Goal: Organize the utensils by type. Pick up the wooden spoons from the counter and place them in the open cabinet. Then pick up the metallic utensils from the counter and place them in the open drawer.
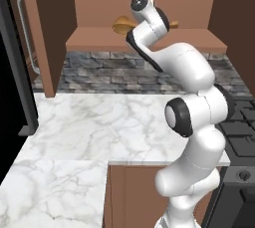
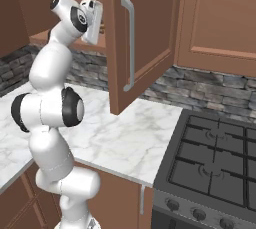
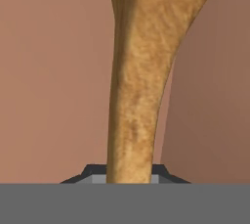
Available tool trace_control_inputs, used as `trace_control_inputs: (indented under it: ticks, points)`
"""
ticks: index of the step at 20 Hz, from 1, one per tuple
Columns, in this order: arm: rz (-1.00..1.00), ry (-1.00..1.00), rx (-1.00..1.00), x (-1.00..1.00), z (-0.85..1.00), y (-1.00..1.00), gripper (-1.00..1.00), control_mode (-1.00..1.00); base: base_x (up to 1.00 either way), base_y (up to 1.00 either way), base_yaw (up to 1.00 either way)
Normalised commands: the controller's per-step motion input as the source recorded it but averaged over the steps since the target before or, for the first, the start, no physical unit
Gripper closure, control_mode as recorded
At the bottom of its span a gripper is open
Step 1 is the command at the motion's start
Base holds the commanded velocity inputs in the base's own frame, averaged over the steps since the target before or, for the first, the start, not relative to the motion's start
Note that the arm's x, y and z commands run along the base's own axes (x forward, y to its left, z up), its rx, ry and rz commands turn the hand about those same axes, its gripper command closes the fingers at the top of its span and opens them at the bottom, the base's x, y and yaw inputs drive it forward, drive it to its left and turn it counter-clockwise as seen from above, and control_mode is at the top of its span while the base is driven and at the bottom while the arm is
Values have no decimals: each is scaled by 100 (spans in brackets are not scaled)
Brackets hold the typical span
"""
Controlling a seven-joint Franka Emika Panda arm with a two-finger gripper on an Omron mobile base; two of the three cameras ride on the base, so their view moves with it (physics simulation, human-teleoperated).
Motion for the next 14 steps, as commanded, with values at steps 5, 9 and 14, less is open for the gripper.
trace_control_inputs:
  ticks: [5, 9, 14]
  points:
    - [0, -7, -1, 23, -10, 0, 100, -100, 0, 0, 0]
    - [0, -6, -1, 31, -7, 0, 100, -100, 0, 0, 0]
    - [0, 0, 0, 42, -10, 0, 100, -100, 0, 0, 0]
